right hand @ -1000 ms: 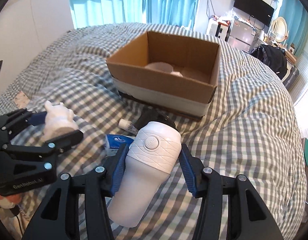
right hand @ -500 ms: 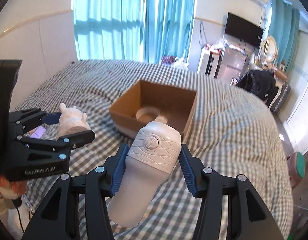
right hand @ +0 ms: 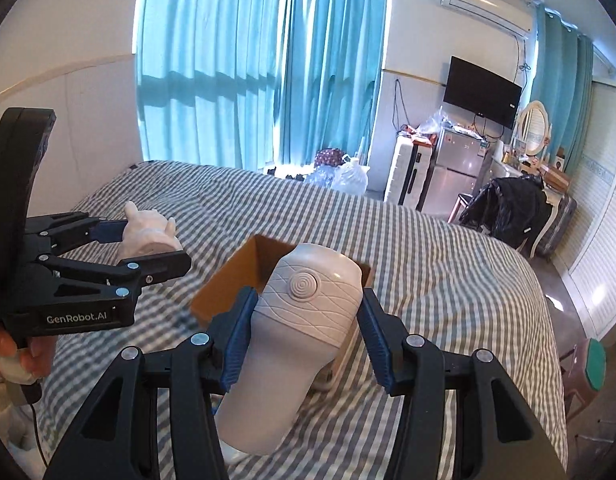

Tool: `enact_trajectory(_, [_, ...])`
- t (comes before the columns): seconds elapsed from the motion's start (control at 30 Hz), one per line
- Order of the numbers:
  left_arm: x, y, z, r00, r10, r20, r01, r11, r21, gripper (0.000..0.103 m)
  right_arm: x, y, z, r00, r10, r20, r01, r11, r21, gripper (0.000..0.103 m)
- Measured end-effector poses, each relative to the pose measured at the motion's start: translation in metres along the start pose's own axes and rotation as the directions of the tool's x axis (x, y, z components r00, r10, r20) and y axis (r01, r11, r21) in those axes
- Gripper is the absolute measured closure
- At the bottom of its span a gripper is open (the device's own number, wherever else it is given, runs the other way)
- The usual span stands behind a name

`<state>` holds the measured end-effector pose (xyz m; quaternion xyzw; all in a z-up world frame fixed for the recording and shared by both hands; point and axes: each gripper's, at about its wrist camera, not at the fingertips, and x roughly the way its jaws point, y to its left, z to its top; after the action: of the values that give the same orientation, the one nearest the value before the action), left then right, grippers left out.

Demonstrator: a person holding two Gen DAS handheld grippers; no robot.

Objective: Organize objects
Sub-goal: 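Lower the figurines and white bottle into the box and open both grippers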

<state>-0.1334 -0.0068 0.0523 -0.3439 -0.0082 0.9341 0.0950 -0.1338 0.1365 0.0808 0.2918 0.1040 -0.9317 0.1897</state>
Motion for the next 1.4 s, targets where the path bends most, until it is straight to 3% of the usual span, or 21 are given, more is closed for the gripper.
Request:
enact_trajectory(0.2, [0.042,0.011,0.030,1.000,0.017,0.002,-0.017,0.999,0.031,0.036,0.047,-0.004,0.026,1.000,-0.011,-0.004,0.011,0.999,-0.033,0.052])
enact_trajectory(0.27, [0.063,0.021,0.039,0.999,0.034,-0.024,-0.034,0.999,0.001,0.036,0.065,-0.006,0.033,1.000,-0.006,-0.012,0.006,1.000,-0.028,0.052])
enact_trajectory(0.37, [0.098,0.036,0.045,0.998,-0.010,-0.061,0.007,0.998,-0.056,0.036,0.097,-0.011,0.038,0.999,-0.005,-0.035,0.004,1.000,-0.021,0.052])
enact_trajectory(0.73, [0.199,0.037,0.008,0.982,-0.001,-0.188,0.003,1.000,0.007,0.036,0.211,-0.031,0.005,0.983,0.021,-0.185,-0.018,1.000,0.018,0.052])
enact_trajectory(1.1, [0.250,0.026,-0.015,0.955,-0.032,-0.294,0.040,0.999,0.021,0.036,0.244,-0.037,-0.024,0.966,0.022,-0.258,-0.014,0.999,0.032,0.052])
enact_trajectory(1.3, [0.255,0.016,-0.023,0.957,-0.039,-0.287,0.053,0.998,0.041,0.035,0.244,-0.042,-0.024,0.964,0.037,-0.263,-0.022,0.998,0.059,0.051])
enact_trajectory(1.4, [0.249,0.015,-0.024,0.956,-0.080,-0.281,0.091,0.996,0.027,0.030,0.236,-0.043,-0.022,0.970,0.040,-0.239,-0.024,0.997,0.067,0.051])
